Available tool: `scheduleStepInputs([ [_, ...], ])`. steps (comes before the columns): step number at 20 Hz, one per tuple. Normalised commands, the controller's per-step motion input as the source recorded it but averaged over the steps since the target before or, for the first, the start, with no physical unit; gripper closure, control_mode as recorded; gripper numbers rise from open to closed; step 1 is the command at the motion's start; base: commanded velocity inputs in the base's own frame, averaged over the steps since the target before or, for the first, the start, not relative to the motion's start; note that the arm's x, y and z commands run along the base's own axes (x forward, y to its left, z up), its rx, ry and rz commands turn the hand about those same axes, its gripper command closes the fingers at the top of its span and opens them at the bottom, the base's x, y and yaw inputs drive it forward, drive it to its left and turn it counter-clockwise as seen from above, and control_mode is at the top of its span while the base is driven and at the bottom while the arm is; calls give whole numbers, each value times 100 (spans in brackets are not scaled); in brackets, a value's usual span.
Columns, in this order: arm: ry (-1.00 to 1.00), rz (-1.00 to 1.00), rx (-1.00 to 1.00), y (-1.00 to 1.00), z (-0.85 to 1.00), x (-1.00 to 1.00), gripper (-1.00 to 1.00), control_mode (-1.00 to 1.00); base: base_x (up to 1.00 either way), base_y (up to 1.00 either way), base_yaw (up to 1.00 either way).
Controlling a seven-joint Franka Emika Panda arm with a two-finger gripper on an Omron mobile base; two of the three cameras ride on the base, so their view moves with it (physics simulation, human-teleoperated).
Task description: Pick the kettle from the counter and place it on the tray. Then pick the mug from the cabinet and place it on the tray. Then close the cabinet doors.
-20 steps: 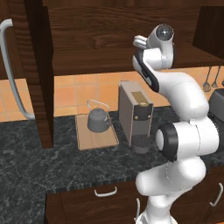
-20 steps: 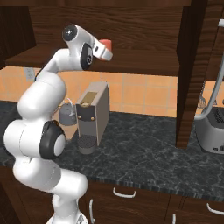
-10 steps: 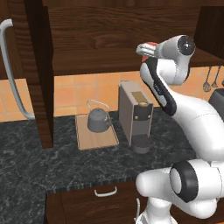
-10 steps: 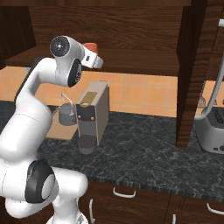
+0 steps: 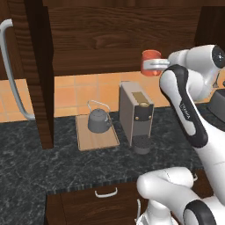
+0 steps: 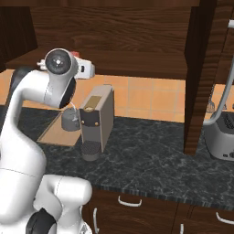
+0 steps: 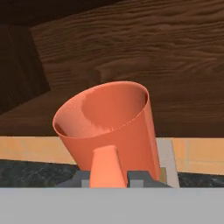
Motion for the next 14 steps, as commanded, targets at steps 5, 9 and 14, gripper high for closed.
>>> scheduleStepInputs([
  [5, 0, 20, -10, 24, -5, -63, 100, -100, 0, 0, 0],
  [9, 5, 19, -16, 34, -14, -56, 100, -100, 0, 0, 0],
  [14, 1, 19, -19, 42, -38, -50, 100, -100, 0, 0, 0],
])
